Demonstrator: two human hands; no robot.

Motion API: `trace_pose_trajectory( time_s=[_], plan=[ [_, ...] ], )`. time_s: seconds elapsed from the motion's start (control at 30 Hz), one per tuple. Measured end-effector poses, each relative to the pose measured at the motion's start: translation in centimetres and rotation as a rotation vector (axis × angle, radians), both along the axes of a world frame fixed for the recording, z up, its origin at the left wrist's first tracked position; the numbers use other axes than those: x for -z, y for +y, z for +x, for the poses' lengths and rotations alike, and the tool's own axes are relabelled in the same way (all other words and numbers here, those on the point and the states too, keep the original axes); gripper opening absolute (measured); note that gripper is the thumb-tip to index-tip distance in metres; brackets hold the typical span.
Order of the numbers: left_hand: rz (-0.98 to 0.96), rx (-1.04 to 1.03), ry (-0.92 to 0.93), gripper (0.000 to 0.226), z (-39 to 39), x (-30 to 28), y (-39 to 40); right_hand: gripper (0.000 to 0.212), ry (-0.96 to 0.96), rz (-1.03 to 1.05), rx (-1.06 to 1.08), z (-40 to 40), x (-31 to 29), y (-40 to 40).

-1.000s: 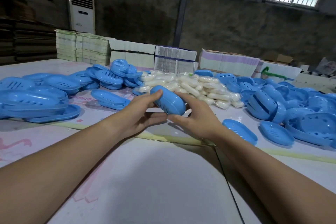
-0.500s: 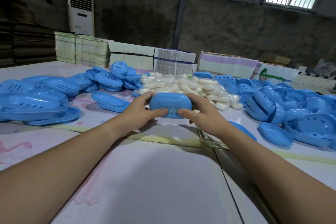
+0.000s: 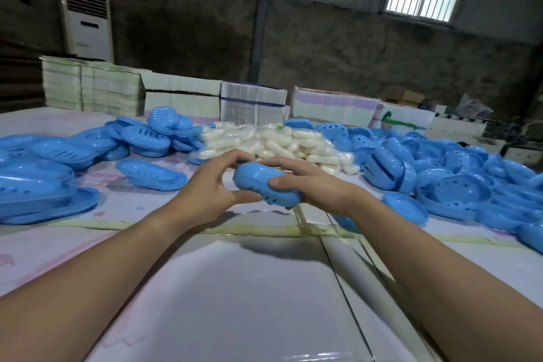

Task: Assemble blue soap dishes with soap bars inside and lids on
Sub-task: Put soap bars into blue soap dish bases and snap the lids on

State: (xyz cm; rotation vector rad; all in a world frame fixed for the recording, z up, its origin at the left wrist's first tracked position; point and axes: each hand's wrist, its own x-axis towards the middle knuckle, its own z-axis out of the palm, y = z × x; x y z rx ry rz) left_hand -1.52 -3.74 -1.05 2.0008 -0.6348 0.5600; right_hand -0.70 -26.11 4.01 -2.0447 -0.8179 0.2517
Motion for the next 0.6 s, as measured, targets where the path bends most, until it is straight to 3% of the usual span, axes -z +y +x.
trace_pose_trajectory(
  time_s=[0.17,0.3,0.47,0.6],
  plan=[
    [0.134,-0.061,0.045,0.077,0.0,0.8,0.0,0.04,-0.24,-0.102,0.291,-1.9,0.5,-3.4],
    [0.183,-0.067,0.097,0.058,1.0,2.0,0.3,0.045,-0.472,-0.227,0.649,-3.2,-0.1,-9.7],
    [0.281,-0.109,0.105,0.051,3.0,4.0,1.5,0.052,-0.473,-0.525,1.103,-5.0,0.8,-19.7],
    [0.304,-0.185,0.156,0.049,4.8,5.6,2.2,0.06,-0.346,-0.853,1.306,-6.6,3.3,-26.2]
  ],
)
